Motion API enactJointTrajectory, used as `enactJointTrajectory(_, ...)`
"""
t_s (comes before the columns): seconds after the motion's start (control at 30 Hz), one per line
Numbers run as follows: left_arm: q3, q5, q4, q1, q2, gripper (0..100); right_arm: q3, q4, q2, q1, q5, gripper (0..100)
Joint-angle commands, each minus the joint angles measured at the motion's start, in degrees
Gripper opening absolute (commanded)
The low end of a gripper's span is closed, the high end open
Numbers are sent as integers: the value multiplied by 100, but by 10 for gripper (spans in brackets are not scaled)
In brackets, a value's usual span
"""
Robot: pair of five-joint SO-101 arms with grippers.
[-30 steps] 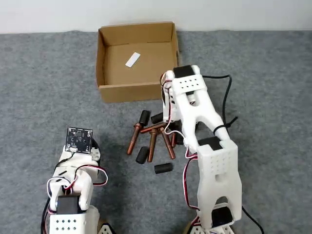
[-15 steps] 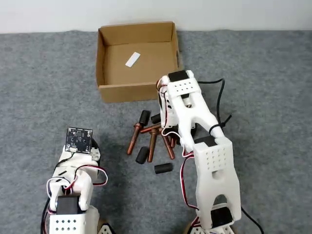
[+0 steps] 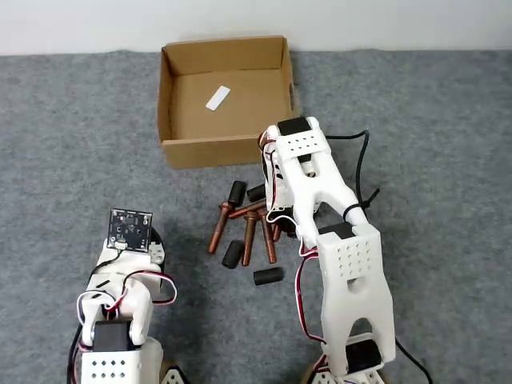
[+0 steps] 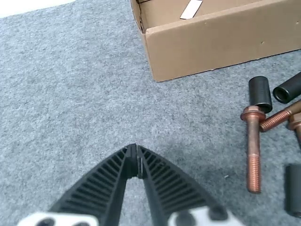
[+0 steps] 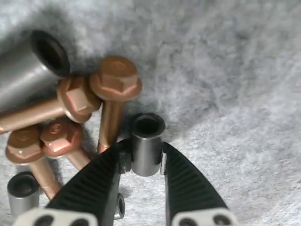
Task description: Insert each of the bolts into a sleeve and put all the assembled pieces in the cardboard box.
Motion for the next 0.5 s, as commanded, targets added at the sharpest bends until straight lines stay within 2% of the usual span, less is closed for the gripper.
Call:
enactJointTrajectory(0.0, -31, -35, 9, -18, -9, 6, -237, 233, -857, -48, 360, 9)
enactJointTrajectory(0.47, -31, -35, 9, -18, -9, 6, 774, 242, -3732, -40, 527, 8)
